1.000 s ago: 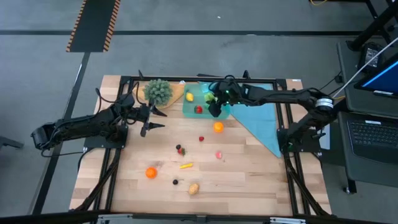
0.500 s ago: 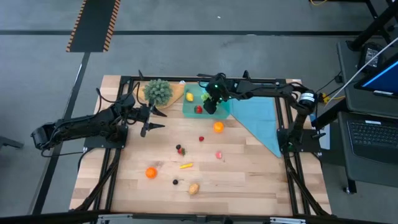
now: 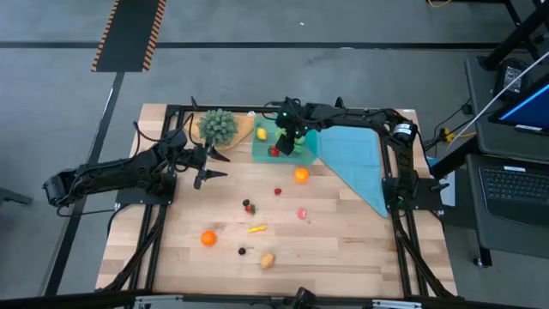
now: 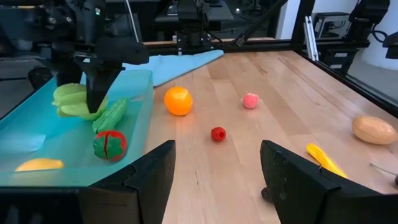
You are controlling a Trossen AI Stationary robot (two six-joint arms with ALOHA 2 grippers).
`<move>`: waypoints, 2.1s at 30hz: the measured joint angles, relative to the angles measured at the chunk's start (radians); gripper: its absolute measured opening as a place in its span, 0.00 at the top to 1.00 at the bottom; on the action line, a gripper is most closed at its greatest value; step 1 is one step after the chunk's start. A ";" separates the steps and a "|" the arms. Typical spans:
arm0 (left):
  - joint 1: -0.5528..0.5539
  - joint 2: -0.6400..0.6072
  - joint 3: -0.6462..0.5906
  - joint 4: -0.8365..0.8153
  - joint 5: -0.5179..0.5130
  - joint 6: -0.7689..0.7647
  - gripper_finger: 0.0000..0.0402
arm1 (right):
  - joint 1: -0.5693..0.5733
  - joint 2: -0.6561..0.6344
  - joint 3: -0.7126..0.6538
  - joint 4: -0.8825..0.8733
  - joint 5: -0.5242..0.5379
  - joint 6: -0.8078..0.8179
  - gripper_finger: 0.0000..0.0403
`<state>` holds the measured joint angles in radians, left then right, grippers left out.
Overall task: Pick and placing Produce into tupperware
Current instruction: Put the star fruit into the blue bin, then put the pumpkin into the blue bin
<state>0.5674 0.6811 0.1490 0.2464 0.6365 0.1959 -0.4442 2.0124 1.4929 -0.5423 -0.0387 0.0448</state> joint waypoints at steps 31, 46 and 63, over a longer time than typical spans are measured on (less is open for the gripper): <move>0.000 0.000 0.000 -0.003 0.001 0.023 0.43 | 0.000 0.010 -0.060 0.128 0.027 -0.024 0.46; 0.000 0.000 0.000 -0.025 0.001 0.021 0.43 | 0.001 0.049 -0.060 0.163 0.028 -0.032 0.39; 0.000 0.000 0.000 -0.028 0.001 0.023 0.43 | 0.000 0.050 0.006 0.159 0.028 -0.050 0.32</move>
<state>0.5671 0.6807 0.1490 0.2180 0.6373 0.2192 -0.4446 2.0628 1.4987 -0.3834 -0.0105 -0.0055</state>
